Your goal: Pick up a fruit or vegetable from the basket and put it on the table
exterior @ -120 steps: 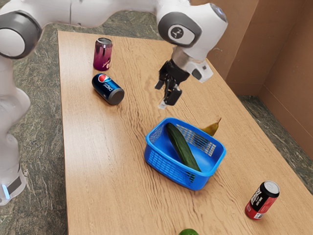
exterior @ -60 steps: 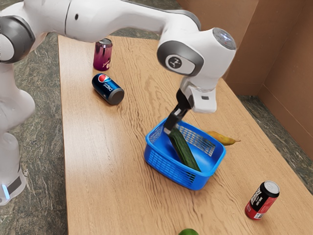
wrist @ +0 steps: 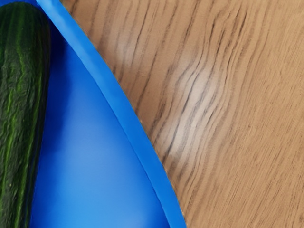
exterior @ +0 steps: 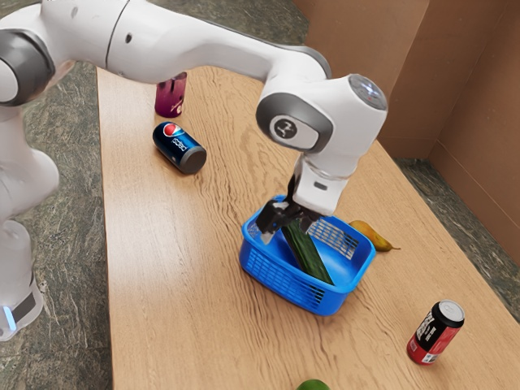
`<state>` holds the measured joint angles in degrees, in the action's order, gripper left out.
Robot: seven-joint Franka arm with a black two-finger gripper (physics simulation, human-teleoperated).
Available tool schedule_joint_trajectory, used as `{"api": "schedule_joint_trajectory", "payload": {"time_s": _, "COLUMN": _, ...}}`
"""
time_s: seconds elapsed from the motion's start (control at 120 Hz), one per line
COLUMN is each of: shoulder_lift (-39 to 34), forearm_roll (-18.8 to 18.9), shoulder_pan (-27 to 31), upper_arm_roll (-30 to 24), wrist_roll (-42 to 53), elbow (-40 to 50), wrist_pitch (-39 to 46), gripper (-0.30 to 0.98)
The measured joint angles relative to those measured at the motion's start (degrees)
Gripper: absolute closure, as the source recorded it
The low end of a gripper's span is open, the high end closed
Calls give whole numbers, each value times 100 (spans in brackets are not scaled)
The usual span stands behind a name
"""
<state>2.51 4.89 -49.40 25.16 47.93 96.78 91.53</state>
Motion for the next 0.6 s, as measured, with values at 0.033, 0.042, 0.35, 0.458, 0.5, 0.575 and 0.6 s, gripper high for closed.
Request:
{"api": "schedule_joint_trajectory", "payload": {"time_s": 0.033, "shoulder_lift": 0, "forearm_roll": -28, "shoulder_pan": -74, "upper_arm_roll": 31, "wrist_roll": 99, "elbow": 39, "wrist_pitch": 15, "gripper": 0}}
{"api": "schedule_joint_trajectory", "payload": {"time_s": 0.042, "shoulder_lift": -1, "forearm_roll": -34, "shoulder_pan": -86, "upper_arm_roll": 37, "wrist_roll": 123, "elbow": 48, "wrist_pitch": 19, "gripper": 0}}
{"api": "schedule_joint_trajectory", "payload": {"time_s": 0.35, "shoulder_lift": 14, "forearm_roll": -108, "shoulder_pan": 327, "upper_arm_roll": 128, "wrist_roll": 809, "elbow": 201, "wrist_pitch": 216, "gripper": 0}}
{"api": "schedule_joint_trajectory", "payload": {"time_s": 0.458, "shoulder_lift": 22, "forearm_roll": -115, "shoulder_pan": 349, "upper_arm_roll": 128, "wrist_roll": 976, "elbow": 239, "wrist_pitch": 309, "gripper": 0}}
{"api": "schedule_joint_trajectory", "payload": {"time_s": 0.5, "shoulder_lift": 22, "forearm_roll": -116, "shoulder_pan": 314, "upper_arm_roll": 129, "wrist_roll": 1033, "elbow": 252, "wrist_pitch": 340, "gripper": 0}}
{"api": "schedule_joint_trajectory", "payload": {"time_s": 0.575, "shoulder_lift": 24, "forearm_roll": -118, "shoulder_pan": 230, "upper_arm_roll": 129, "wrist_roll": 1125, "elbow": 283, "wrist_pitch": 420, "gripper": 0}}
{"api": "schedule_joint_trajectory", "payload": {"time_s": 0.6, "shoulder_lift": 24, "forearm_roll": -117, "shoulder_pan": 202, "upper_arm_roll": 130, "wrist_roll": 1154, "elbow": 299, "wrist_pitch": 445, "gripper": 0}}
